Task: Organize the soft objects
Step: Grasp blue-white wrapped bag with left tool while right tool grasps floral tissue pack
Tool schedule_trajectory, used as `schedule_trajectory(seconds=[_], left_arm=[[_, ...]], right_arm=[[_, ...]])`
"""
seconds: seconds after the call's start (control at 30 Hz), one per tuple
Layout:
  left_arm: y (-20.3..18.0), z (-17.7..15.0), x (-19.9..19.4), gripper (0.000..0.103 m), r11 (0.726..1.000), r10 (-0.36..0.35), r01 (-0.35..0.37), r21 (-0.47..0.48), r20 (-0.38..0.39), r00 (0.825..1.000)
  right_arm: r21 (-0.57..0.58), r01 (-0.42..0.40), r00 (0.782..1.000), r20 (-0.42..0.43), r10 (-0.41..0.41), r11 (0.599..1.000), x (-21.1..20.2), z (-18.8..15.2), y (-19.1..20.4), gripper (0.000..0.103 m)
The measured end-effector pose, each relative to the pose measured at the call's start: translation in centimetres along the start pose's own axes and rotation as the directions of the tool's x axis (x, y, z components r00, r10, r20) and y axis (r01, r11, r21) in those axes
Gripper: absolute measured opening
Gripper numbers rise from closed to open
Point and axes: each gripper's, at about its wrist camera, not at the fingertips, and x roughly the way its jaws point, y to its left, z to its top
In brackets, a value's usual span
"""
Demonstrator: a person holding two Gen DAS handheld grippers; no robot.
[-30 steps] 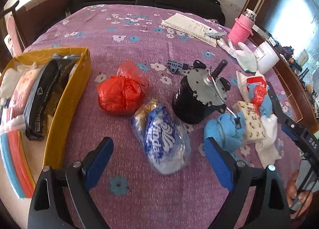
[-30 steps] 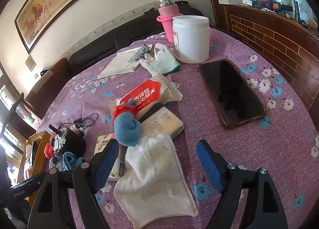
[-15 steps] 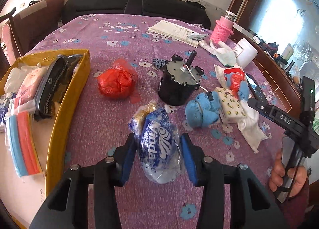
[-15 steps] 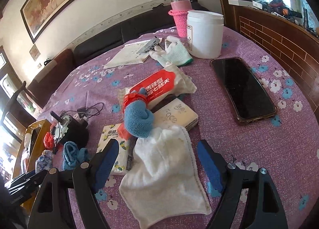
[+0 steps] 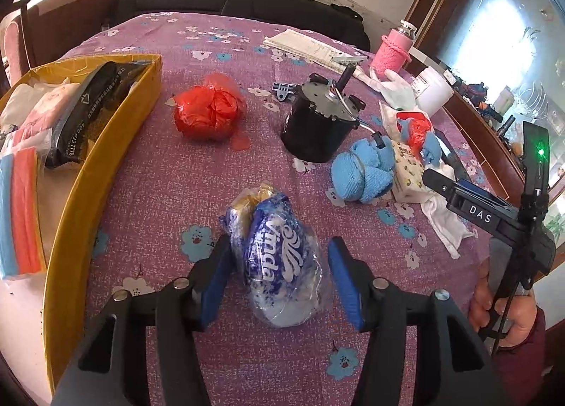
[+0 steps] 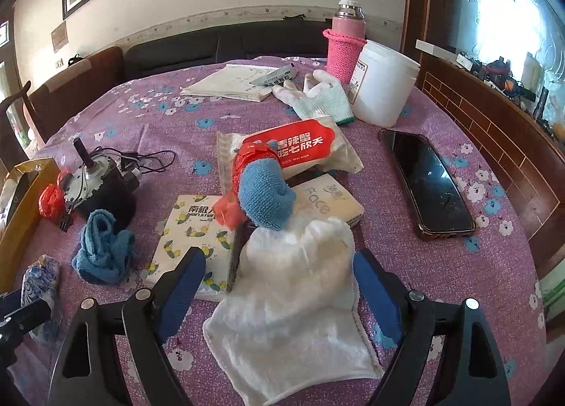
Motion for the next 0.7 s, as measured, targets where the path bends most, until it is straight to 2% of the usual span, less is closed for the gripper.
schedule_trajectory(seconds=[0.23, 0.37, 0.43, 0.5, 0.57, 0.63, 0.7], left_arm=[[-0.8, 0.1, 0.4, 0.079, 0.999, -0.025, 0.025, 0.027, -0.014, 1.0], [-1.9, 0.2, 0.9, 0.087, 0.997, -0.001, 0.003, 0.077, -0.036, 0.999], [-1.9, 0.2, 1.0, 0.087, 0.997, 0.004, -0.001, 0.081, -0.036, 0.999], [-1.5, 0.2, 0.8, 0.087, 0.998, -0.021, 0.022, 0.059, -0.029, 0.999], [-0.7, 0.2, 0.4, 0.08, 0.999, -0.036, 0.036, 0.02, -0.01, 0.999], [0.2, 0.1, 0.1, 0.066, 0.998, -0.048, 0.048, -0.029, 0.008, 0.999], [1.2, 0.1, -0.2, 0.063, 0.993, -0.087, 0.089, -0.074, 0.022, 0.996]], right_arm=[[0.015, -0.015, 1.0, -0.008, 0.015, 1.0, 0.2, 0.0, -0.3, 0.091], [0.023, -0.048, 0.999, -0.01, 0.048, 0.999, -0.2, 0.3, -0.7, 0.091], [0.032, -0.088, 0.996, -0.003, 0.088, 0.996, -1.3, 0.9, -0.8, 0.091], [0.052, -0.167, 0.986, -0.02, 0.168, 0.985, -2.4, 1.8, -0.6, 0.091], [0.038, -0.218, 0.973, -0.072, 0.22, 0.975, -2.5, 2.7, 0.4, 0.091], [-0.004, -0.225, 0.964, -0.145, 0.222, 0.974, -1.6, 3.2, 1.9, 0.091], [-0.036, -0.193, 0.959, -0.219, 0.181, 0.981, 0.0, 3.4, 3.4, 0.09]])
